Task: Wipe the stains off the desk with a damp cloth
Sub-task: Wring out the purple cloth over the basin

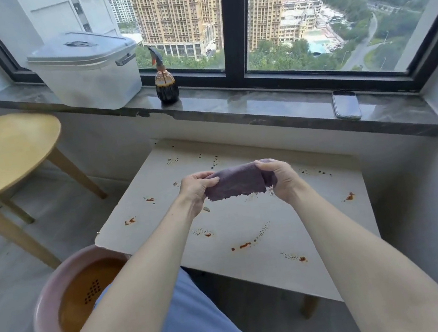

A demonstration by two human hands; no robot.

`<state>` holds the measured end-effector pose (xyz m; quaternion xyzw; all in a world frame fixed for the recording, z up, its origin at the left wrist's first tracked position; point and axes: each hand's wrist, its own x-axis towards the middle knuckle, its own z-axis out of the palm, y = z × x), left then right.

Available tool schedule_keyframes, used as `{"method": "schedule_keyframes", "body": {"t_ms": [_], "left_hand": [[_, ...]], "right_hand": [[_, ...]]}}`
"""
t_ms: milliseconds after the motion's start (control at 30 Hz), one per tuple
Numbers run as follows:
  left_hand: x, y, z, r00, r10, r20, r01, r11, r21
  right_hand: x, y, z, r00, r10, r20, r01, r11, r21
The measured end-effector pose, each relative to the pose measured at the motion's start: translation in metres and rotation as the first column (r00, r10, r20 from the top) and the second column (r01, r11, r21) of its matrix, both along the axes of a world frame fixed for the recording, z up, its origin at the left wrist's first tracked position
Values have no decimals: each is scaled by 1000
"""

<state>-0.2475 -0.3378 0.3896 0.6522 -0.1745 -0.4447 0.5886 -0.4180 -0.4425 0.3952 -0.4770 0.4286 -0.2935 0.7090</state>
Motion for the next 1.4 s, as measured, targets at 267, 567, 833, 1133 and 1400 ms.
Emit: {"method": "schedule_keyframes", "body": {"t_ms": [267, 567, 833, 1133, 1400], "left_hand": [[12, 20, 9, 945, -213, 248, 178, 972, 156], [11, 40, 17, 829, -558, 31, 551, 826, 118], [12, 31, 7, 877, -464, 130, 447, 884, 140], [-2, 11, -3, 981, -187, 59, 187, 982, 11], [24, 15, -21, 961, -222, 162, 210, 974, 87]], "right_hand": [[6, 13, 18, 984, 165, 68, -164, 986, -21], [15, 22, 13, 961, 277, 6, -277, 961, 11], [25, 21, -6, 941, -97, -324, 48, 986, -157], [47, 44, -22, 852, 500, -153, -484, 865, 133], [55, 32, -38, 841, 521, -147, -505, 853, 131]]}}
